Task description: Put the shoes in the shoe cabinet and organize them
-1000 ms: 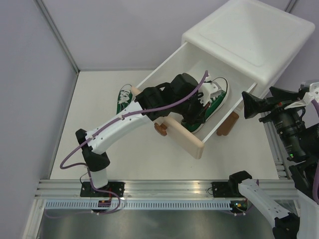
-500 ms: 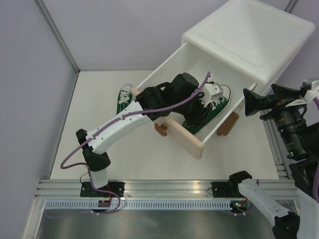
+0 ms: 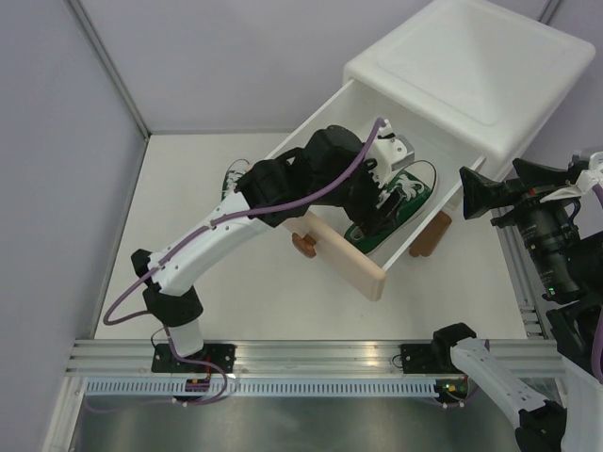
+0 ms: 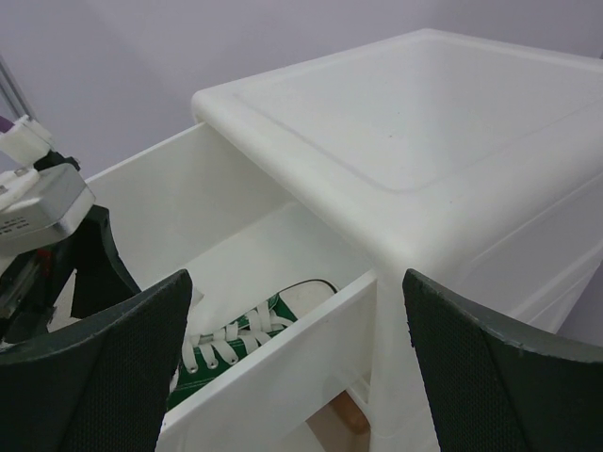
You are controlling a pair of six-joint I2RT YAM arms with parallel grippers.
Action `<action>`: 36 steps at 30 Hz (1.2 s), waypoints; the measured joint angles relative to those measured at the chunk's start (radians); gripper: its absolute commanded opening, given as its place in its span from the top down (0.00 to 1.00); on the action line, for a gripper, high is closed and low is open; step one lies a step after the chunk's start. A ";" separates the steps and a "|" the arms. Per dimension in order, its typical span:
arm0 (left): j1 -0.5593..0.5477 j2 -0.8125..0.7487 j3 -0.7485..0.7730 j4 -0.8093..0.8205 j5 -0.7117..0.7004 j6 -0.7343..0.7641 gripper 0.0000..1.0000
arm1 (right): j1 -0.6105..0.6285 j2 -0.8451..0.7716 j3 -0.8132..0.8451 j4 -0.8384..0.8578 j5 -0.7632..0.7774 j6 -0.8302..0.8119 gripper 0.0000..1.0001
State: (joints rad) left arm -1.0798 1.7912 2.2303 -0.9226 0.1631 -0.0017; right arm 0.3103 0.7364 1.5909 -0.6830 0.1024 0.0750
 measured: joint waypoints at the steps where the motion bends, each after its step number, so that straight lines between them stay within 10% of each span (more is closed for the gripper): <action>1: 0.000 -0.009 0.001 0.003 -0.014 -0.002 0.09 | 0.000 0.000 0.000 0.000 0.000 0.000 0.04; 18: 0.058 -0.212 0.009 0.115 -0.484 -0.058 0.00 | 0.000 -0.002 -0.014 0.014 0.000 0.003 0.04; 36: 0.680 -0.420 -0.328 0.146 -0.421 -0.288 0.05 | 0.000 -0.003 -0.015 0.013 0.000 0.003 0.04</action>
State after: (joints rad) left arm -0.4000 1.3716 1.9018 -0.7761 -0.2577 -0.2893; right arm 0.3103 0.7330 1.5757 -0.6697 0.1024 0.0776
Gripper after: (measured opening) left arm 0.958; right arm 0.961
